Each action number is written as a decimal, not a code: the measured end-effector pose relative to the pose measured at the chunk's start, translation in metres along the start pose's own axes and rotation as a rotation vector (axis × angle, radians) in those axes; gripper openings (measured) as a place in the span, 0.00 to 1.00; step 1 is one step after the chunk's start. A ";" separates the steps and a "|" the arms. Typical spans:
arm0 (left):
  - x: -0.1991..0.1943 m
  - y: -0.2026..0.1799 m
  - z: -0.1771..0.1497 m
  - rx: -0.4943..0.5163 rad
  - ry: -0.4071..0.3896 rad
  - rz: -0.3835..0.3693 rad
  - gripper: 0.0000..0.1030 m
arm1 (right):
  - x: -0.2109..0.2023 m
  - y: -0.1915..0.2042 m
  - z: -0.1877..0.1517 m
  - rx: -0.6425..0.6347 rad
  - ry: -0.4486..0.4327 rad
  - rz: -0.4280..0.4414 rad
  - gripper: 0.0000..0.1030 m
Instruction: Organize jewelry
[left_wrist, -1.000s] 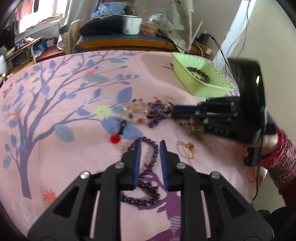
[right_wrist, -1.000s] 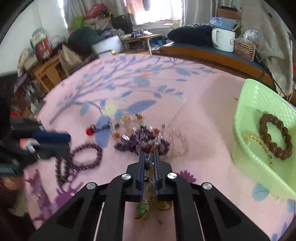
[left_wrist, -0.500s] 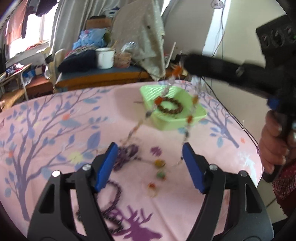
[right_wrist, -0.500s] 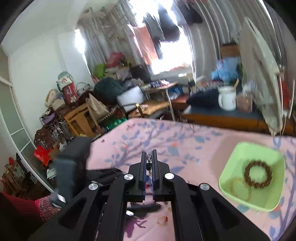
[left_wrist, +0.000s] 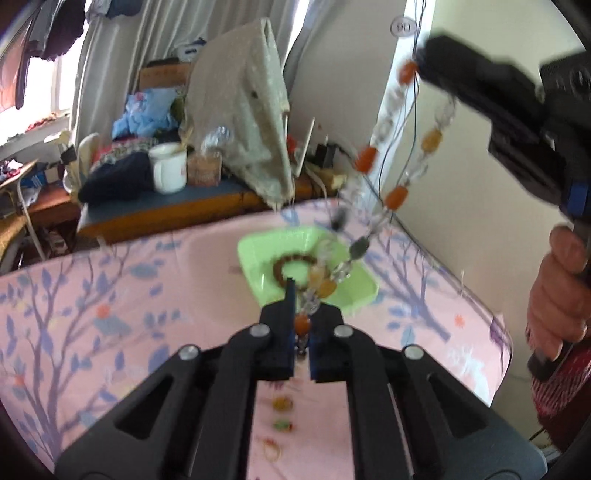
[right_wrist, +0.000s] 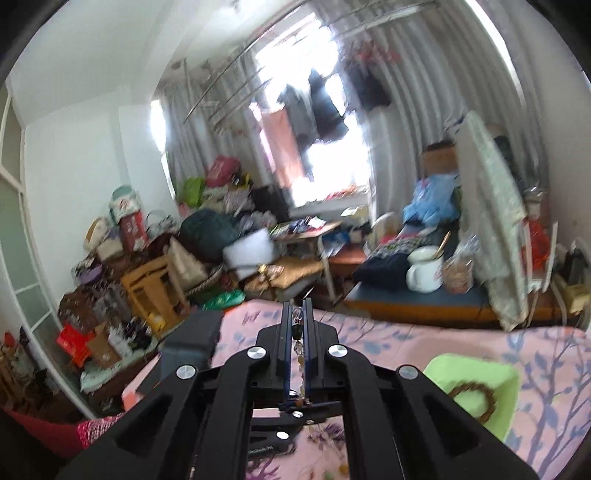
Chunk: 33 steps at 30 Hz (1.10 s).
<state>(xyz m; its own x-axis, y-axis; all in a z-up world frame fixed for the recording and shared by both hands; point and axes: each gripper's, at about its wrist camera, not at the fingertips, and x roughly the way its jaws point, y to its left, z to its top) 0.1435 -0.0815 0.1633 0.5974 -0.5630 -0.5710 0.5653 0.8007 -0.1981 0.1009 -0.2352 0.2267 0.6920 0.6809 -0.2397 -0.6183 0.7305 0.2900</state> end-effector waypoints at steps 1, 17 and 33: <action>-0.001 -0.002 0.010 0.000 -0.012 -0.005 0.05 | -0.003 -0.006 0.005 0.005 -0.020 -0.013 0.00; 0.120 -0.011 0.041 -0.043 0.099 -0.011 0.05 | 0.009 -0.138 -0.054 0.182 0.052 -0.218 0.00; 0.130 0.025 -0.020 -0.114 0.353 0.045 0.13 | 0.032 -0.148 -0.140 0.344 0.150 -0.135 0.00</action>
<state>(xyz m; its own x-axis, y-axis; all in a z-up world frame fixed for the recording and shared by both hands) 0.2236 -0.1309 0.0683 0.3765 -0.4372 -0.8167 0.4637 0.8522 -0.2425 0.1627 -0.3141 0.0466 0.6805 0.5988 -0.4222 -0.3473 0.7710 0.5337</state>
